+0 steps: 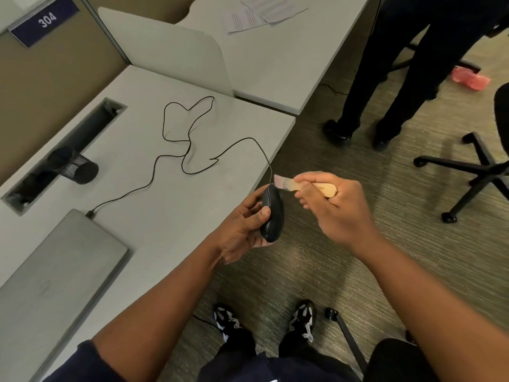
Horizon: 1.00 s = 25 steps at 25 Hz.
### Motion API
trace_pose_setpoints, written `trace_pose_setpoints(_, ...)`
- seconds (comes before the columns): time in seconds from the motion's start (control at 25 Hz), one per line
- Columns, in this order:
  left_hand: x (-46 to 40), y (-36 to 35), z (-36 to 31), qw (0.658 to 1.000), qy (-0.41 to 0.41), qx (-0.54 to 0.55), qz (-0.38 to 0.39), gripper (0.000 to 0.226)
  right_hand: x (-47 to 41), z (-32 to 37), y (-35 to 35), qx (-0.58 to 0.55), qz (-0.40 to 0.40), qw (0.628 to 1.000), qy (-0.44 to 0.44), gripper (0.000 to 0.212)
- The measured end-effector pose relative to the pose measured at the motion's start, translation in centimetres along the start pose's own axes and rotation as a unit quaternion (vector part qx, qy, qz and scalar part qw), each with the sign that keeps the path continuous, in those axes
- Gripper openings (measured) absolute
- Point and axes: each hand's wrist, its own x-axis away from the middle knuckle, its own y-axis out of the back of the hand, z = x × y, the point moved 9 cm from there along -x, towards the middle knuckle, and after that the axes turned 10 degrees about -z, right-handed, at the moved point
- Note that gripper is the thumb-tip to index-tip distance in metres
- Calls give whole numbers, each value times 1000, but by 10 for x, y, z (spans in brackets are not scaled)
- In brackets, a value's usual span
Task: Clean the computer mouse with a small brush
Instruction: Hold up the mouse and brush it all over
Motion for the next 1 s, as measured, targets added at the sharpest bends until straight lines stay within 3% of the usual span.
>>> trace_pose_setpoints(0.2, 2, 4, -1, 1000, -5, 5, -11, 54, 10, -17, -7, 37, 62, 997, -39, 24)
trace_pose_setpoints(0.4, 1, 4, 1, 1000, -3, 1, -2, 64, 6, -7, -8, 18, 27, 999, -3, 18)
trace_pose_setpoints(0.56, 2, 9, 1, 1000, -4, 14, -23, 68, 15, -24, -9, 30, 62, 996, -60, 21)
trace_pose_setpoints(0.68, 3, 12, 1, 1000, -8, 9, -29, 63, 15, -20, -2, -8, 32, 999, -43, 15)
trace_pose_setpoints(0.76, 4, 10, 0, 1000, -13, 2, -24, 63, 13, -14, -5, -13, 18, 999, -24, 23)
trace_pose_setpoints(1.0, 5, 12, 5, 1000, -8, 2, -29, 60, 18, -19, -4, 7, 28, 998, -54, 22)
